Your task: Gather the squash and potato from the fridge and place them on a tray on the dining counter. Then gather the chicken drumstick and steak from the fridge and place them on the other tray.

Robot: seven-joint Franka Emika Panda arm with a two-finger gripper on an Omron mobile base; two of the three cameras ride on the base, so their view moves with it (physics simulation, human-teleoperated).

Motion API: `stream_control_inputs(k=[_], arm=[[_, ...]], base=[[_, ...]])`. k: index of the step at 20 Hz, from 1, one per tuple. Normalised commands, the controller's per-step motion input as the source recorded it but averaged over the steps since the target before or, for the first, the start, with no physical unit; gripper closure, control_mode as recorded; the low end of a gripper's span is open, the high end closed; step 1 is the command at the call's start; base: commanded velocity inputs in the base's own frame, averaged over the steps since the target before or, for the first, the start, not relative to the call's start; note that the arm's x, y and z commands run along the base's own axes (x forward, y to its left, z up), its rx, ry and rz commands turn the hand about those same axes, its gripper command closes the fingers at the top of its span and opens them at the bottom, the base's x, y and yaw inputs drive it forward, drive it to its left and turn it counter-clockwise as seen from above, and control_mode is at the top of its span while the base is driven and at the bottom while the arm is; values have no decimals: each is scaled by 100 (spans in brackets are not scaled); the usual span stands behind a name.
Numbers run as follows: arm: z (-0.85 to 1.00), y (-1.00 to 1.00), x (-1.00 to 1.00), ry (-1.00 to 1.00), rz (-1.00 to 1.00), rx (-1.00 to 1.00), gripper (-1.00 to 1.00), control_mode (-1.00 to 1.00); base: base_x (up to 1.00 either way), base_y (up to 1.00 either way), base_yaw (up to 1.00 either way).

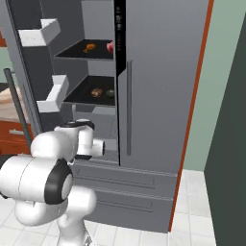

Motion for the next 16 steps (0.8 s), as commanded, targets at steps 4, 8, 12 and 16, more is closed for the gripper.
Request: stream_control_inputs(k=[4,8,12,16], arm=[[0,86,-23,-7,9,1,100,-100],[0,78,-15,-8,9,2,100,-100],[2,26,-19,-23,7,4,100,-100],[5,-92,-36,-34,0,3,100,-100]], base=[[0,0,0],[0,0,0],[0,0,0],[0,0,0]])
